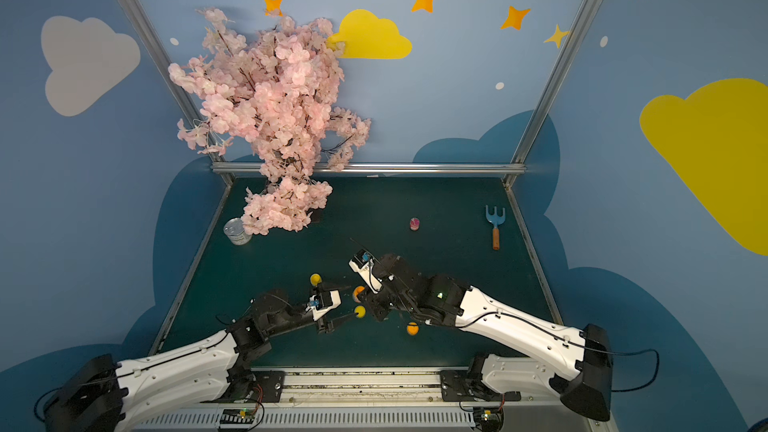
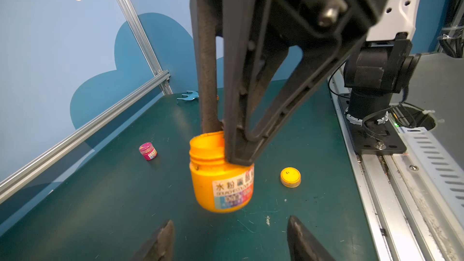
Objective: Close the paint jar lid
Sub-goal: Pick up the paint jar from the center of the board.
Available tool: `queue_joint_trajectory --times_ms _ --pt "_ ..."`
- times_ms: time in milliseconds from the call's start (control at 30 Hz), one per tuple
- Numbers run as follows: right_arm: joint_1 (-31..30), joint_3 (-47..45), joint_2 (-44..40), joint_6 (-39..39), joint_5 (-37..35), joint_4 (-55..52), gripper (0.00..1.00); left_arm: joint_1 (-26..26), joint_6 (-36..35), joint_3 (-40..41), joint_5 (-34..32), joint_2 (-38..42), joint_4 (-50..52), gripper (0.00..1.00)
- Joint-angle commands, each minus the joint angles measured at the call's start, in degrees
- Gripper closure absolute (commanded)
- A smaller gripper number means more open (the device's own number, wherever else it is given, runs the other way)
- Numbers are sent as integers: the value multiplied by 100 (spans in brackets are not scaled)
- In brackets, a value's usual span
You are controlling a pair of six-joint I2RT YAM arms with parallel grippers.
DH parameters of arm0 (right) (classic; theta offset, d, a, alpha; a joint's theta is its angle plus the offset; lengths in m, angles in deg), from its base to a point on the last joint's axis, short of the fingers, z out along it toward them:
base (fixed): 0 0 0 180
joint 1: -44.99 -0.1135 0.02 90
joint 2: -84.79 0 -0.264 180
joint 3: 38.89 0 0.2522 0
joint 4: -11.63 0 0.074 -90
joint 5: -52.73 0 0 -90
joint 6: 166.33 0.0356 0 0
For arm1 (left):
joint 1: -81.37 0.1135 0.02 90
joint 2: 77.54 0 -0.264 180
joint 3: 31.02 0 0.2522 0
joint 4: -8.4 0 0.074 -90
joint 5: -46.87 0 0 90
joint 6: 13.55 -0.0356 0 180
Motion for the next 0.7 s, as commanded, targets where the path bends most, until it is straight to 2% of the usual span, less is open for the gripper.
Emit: queue_joint_trajectory --times_ms 0,167,300,467,500,667 --pt "-60 190 65 -23 -39 227 73 -12 361 -357 -7 -86 -25 32" --pt "-101 165 125 16 -48 349 73 -11 550 -458 -60 -185 -36 33" --pt "-104 151 84 13 -85 409 74 -14 491 -487 -67 -178 158 39" --pt "-115 155 -27 -10 -196 434 74 -21 524 -405 -63 -87 248 38" --pt "-114 146 -60 -24 -213 444 74 -12 528 -369 -247 -50 228 38" --pt "-111 121 -79 -14 -197 487 74 -5 525 -276 -345 168 205 42"
